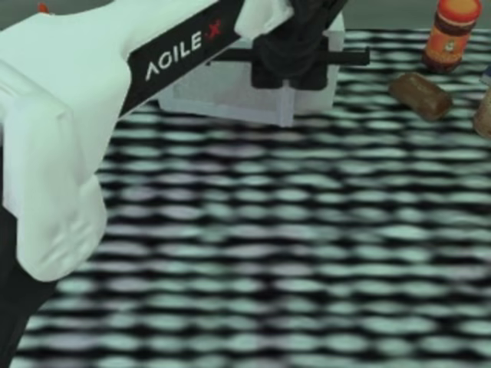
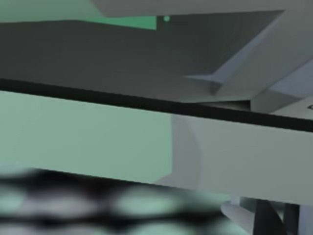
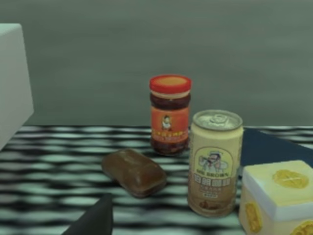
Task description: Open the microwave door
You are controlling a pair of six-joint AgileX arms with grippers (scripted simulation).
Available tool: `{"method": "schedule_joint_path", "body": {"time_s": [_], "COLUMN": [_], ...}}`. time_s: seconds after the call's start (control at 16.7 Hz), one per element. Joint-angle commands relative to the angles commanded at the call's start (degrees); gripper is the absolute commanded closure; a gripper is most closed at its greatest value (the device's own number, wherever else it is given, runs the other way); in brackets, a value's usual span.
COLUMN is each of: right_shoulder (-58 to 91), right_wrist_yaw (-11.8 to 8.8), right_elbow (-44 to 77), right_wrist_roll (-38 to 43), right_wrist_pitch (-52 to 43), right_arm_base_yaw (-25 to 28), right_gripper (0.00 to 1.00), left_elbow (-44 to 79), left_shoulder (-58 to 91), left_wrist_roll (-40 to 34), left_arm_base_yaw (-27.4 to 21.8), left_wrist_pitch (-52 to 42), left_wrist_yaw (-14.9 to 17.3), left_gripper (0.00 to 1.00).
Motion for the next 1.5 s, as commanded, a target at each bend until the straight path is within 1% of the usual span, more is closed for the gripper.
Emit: {"method": "schedule_joint_path", "body": {"time_s": [1.5], "right_shoulder": [0.0], "right_wrist_yaw": [0.0], "right_elbow": [0.0], "right_wrist_roll": [0.0], "right_wrist_pitch": [0.0], "right_arm_base_yaw": [0.0], "right_gripper": [0.0], "left_elbow": [-0.89], "left_shoulder": [-0.68], "left_wrist_roll": [0.32], "left_arm_base_yaw": [0.05], "left_wrist_pitch": [0.63], "left_wrist_yaw": [0.24], "left_gripper": [1.0]}}
